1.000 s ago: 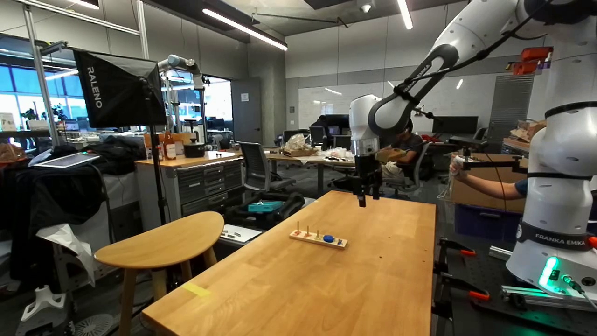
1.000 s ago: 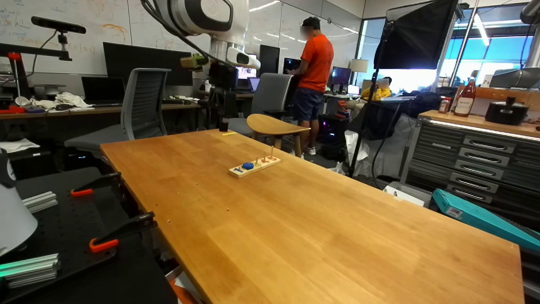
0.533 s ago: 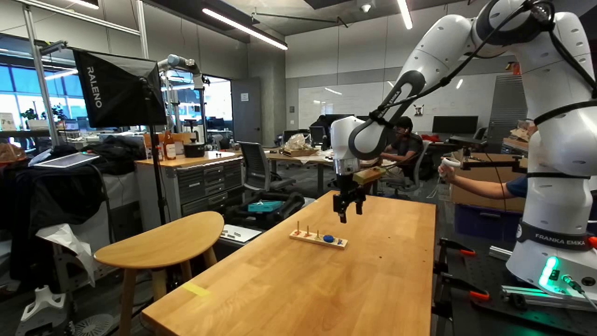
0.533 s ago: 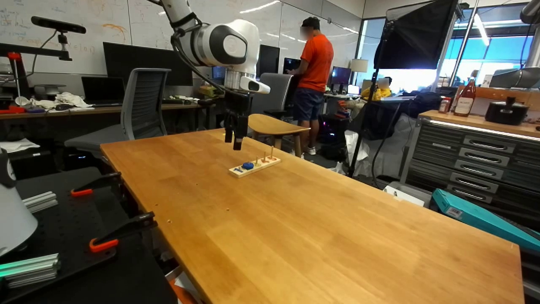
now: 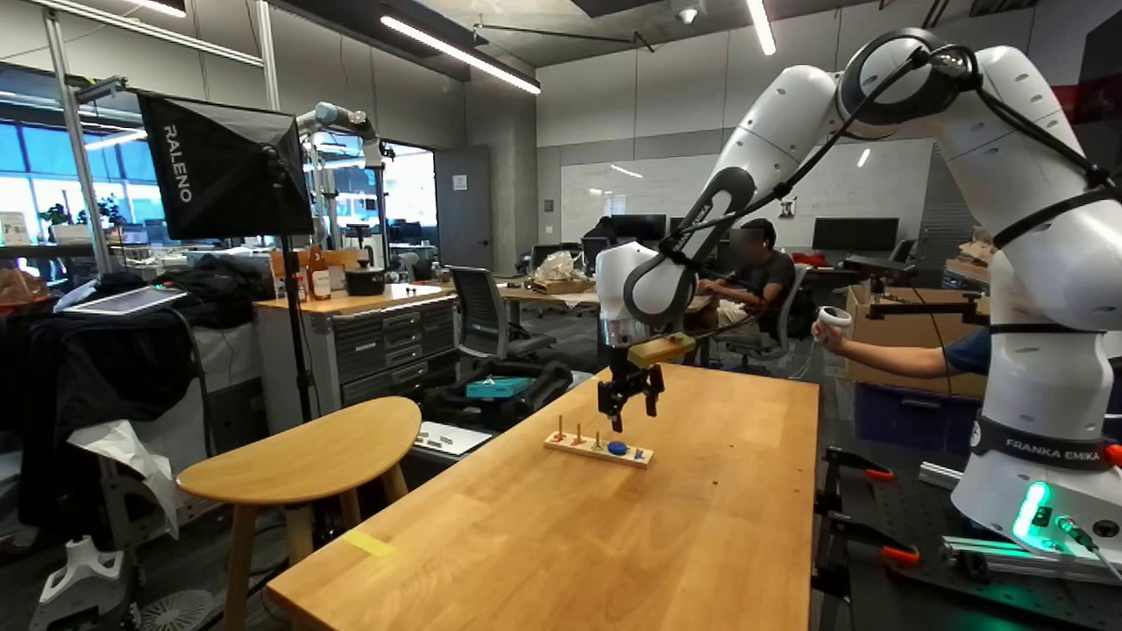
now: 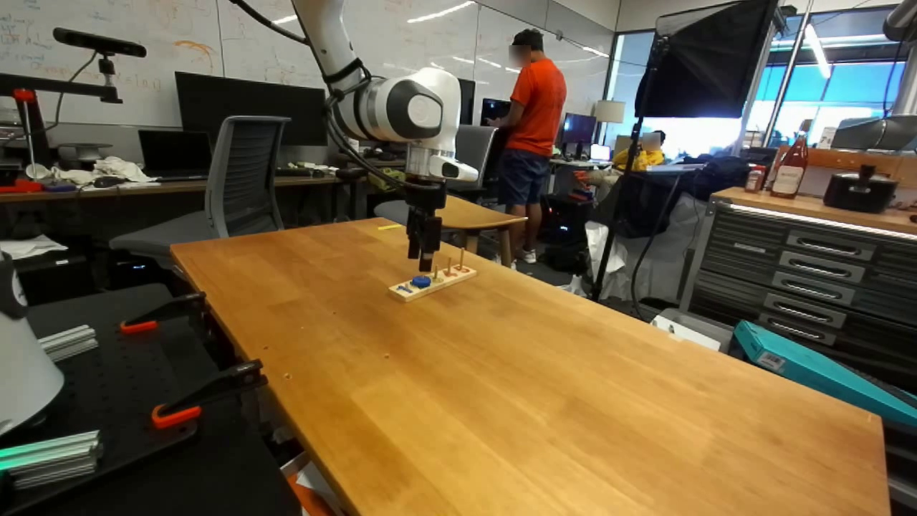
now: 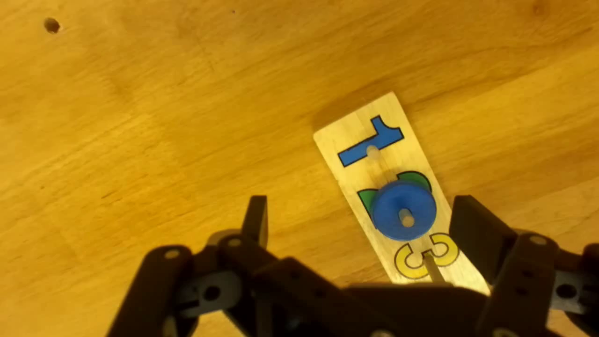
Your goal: Put the blue disk on the rack on the table
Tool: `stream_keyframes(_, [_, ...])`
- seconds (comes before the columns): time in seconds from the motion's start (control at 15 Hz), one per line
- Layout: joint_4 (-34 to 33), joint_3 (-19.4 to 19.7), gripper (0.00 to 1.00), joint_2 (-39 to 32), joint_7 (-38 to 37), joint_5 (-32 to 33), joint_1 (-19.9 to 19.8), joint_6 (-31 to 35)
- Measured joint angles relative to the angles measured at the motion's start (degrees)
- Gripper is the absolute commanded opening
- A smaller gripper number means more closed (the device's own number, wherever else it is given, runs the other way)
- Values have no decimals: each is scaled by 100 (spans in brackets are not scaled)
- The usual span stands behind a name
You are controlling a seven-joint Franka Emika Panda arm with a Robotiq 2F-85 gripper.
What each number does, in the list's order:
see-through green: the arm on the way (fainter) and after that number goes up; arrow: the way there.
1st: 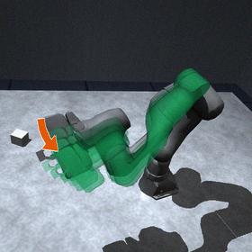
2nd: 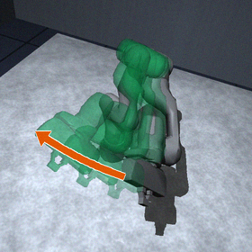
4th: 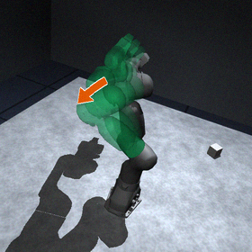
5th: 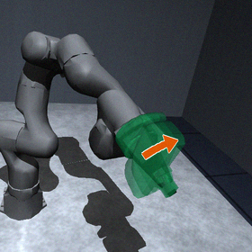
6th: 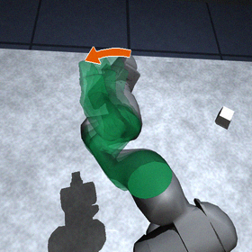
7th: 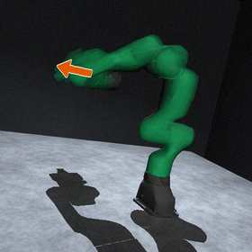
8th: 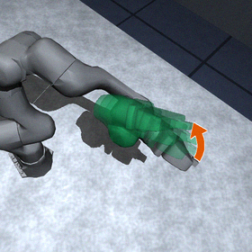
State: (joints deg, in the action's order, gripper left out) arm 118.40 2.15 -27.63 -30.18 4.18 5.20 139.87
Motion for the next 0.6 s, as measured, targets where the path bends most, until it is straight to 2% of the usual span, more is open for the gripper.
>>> stream_keyframes(0.53, [-496,307,100,-671,-691,0,439,351])
stream_keyframes(0.6, [-546,318,75,-725,-754,0,469,362])
